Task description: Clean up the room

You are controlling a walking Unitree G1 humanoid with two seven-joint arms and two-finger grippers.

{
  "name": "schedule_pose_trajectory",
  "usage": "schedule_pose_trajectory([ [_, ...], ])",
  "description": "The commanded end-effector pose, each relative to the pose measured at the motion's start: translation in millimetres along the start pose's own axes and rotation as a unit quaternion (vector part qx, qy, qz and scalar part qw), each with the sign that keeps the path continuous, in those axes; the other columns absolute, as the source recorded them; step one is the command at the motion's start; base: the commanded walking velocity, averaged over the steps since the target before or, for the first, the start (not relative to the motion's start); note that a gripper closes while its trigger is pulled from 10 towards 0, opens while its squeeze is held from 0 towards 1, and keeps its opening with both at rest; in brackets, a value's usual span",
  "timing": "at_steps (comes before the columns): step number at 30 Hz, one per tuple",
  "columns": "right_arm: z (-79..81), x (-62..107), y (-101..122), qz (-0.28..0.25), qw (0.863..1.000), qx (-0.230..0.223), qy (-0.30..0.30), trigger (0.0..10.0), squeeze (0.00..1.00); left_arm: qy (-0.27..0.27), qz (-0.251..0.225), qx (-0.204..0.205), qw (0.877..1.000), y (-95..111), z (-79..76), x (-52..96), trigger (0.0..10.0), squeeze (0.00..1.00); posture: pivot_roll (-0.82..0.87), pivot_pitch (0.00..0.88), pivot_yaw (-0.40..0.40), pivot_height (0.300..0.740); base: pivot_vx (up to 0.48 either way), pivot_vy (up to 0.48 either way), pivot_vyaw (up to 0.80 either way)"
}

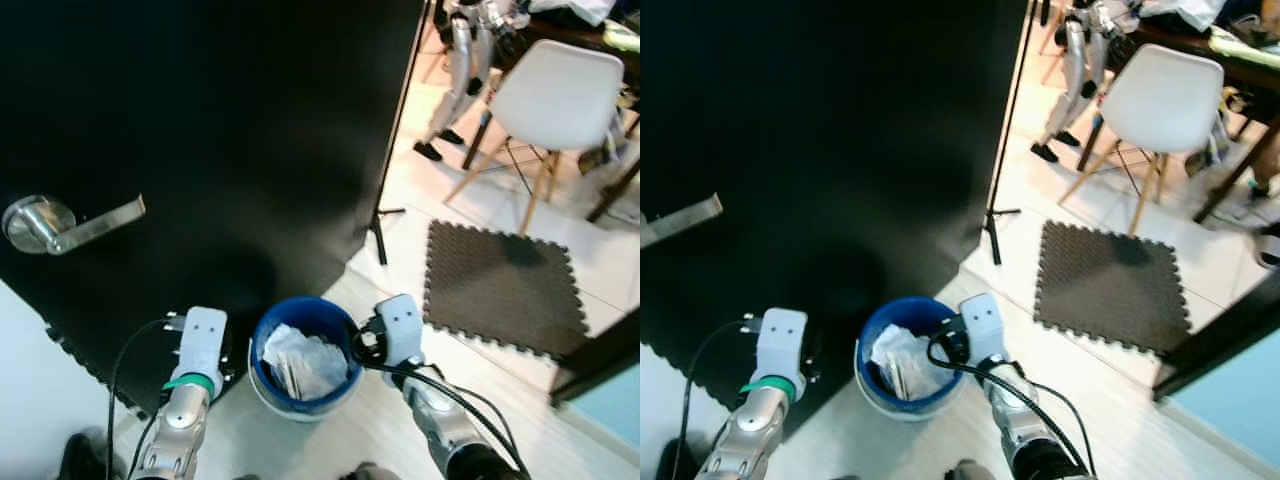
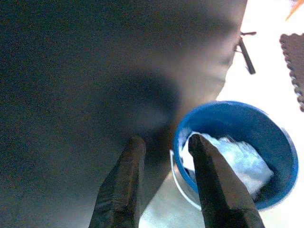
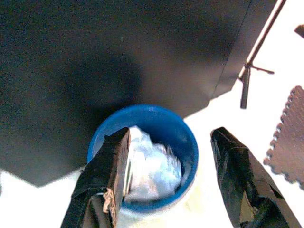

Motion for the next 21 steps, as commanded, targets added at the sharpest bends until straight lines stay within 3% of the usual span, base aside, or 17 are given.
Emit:
schedule_pose_trajectory([
  [1, 3.9, 1.1, -3.5, 0.008, 1.000, -0.001, 0.005, 10.0, 0.00, 0.002, 0.004, -0.001, 1.000, -2.5, 1.7, 1.2, 10.0, 0.00, 0.04, 0.013, 0.010, 0.720, -0.296, 0.000, 0.00],
  [21, 2.8, 3.1, -7.5, 0.019, 1.000, 0.009, 0.002, 10.0, 0.00, -0.002, 0.006, -0.002, 1.000, -3.9, -0.1, 1.6, 10.0, 0.00, 0.03, 0.010, 0.012, 0.720, -0.294, 0.000, 0.00],
])
Point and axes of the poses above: a point about 5 cm out from each wrist's last joint towards the gripper, its own x axis pointing back from the gripper into the wrist, its own y axis along the axis of the wrist's last joint, z = x × y, the point moved 1 cm from there along -x, pointing out of the wrist towards the gripper, and after that the axes turned 5 degrees about x, right-handed, at the moved point
